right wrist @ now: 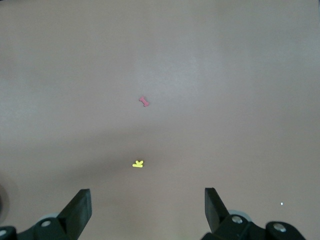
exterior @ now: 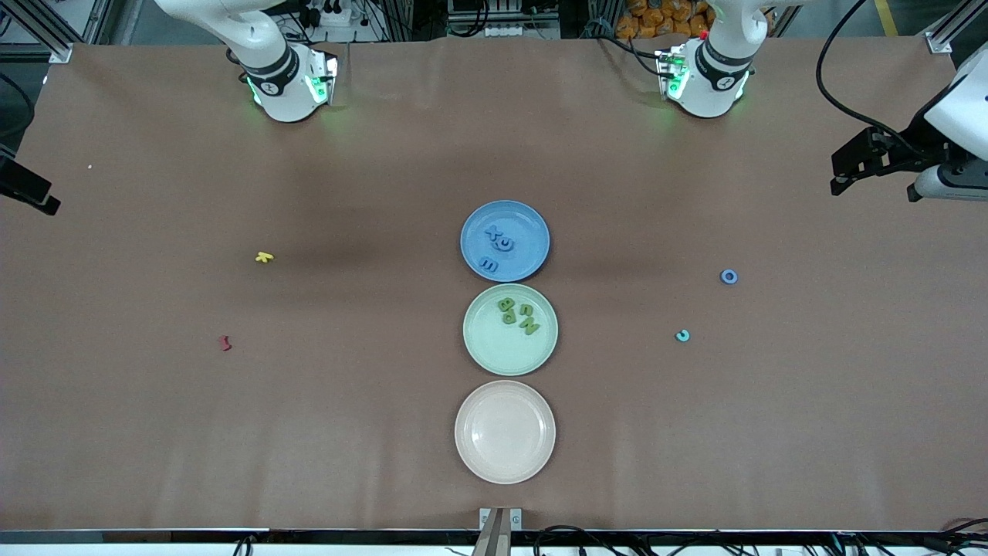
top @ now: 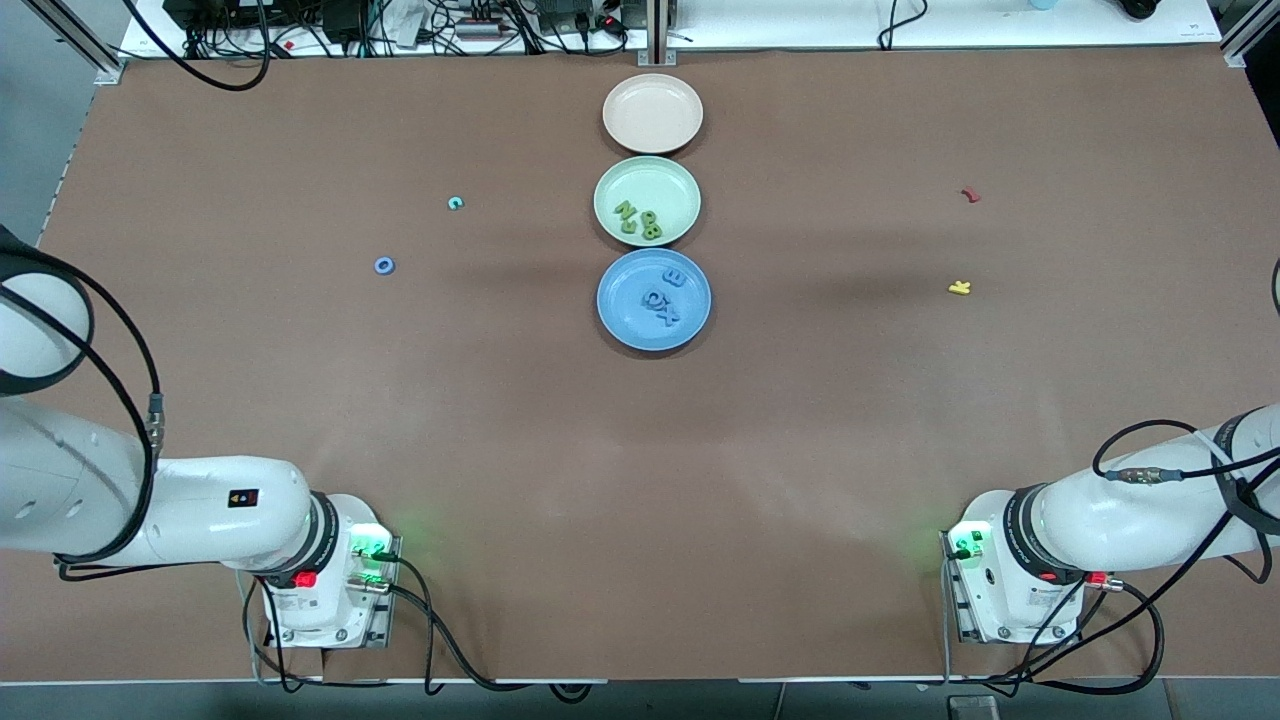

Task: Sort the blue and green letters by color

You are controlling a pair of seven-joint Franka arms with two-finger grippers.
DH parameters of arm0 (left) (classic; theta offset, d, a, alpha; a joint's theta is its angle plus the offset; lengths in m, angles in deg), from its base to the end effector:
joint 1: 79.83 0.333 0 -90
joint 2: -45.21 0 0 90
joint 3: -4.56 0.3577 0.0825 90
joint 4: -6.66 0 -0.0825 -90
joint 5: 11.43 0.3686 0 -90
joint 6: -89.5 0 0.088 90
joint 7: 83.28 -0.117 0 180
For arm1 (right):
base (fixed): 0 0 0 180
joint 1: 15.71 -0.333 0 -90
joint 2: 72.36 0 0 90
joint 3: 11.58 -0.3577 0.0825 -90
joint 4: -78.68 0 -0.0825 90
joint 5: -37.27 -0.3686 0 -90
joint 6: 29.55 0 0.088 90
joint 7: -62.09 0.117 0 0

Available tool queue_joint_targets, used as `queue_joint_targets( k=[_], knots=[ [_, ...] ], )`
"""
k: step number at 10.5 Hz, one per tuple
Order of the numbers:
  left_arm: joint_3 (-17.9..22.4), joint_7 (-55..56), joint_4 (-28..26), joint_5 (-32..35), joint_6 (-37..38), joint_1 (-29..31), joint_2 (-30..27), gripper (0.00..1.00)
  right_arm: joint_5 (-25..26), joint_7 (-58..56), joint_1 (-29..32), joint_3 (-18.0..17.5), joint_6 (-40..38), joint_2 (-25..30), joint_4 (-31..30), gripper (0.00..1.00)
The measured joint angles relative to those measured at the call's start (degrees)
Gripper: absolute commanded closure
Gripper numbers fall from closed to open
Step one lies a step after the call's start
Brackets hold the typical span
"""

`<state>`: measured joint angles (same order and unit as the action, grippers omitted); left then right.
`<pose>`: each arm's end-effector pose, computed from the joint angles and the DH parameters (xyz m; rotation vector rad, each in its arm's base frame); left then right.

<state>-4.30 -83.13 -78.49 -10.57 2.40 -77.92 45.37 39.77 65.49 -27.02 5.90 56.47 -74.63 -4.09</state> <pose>0.5320 -0.0629 0.6887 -3.1232 0.1840 -0.0502 0.5427 -0.0597 0.6869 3.0745 -0.2622 0.0272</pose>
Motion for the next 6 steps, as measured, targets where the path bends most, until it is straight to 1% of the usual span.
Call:
queue_joint_targets(
  k=[4, 6],
  knots=[
    [0.0, 3.7, 0.0, 0.0, 0.1, -0.2, 0.0, 0.00, 0.0, 0.7, 0.2, -1.9, 0.2, 0.1, -0.2, 0.00],
    [0.0, 4.0, 0.0, 0.0, 0.1, -0.2, 0.0, 0.00, 0.0, 0.8, 1.7, -4.3, 0.3, 0.1, -0.2, 0.00]
  ],
)
